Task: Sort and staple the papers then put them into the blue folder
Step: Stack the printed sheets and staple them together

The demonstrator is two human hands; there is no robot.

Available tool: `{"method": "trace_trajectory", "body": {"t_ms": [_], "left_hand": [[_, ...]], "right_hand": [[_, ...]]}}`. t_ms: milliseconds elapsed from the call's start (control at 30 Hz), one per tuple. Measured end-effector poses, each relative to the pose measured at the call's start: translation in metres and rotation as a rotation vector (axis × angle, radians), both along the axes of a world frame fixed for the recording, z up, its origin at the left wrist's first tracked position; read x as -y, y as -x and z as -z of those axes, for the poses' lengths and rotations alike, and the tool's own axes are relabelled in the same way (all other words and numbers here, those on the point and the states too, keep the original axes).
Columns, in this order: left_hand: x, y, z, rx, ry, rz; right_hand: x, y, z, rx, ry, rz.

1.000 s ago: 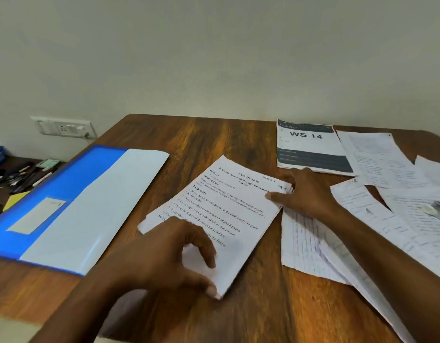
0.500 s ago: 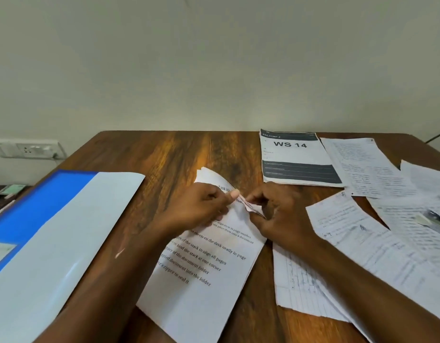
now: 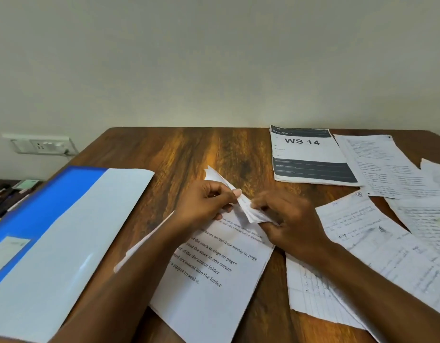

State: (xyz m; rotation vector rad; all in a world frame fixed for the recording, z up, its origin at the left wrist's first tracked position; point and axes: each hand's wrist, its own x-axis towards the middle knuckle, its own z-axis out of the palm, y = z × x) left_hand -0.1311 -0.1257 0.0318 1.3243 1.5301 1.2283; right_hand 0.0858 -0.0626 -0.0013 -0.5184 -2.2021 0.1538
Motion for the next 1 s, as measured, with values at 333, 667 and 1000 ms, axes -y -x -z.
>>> {"method": "trace_trajectory", "body": {"t_ms": [333, 667, 1000], "left_hand": [[0.000, 0.060, 0.015, -0.161, 0.013, -0.378], [-0.005, 0.044, 0.016, 0.128, -0.122, -0.116], [0.002, 0.012, 0.020, -0.326, -0.520, -0.053]], "right_hand": [[-0.017, -0.018, -0.001, -0.512, 0.749, 0.119], [-0.035, -0.028, -0.001, -0.756, 1.085, 0.024], [-0.024, -0.030, -0.002, -0.147, 0.069, 0.489]]}}
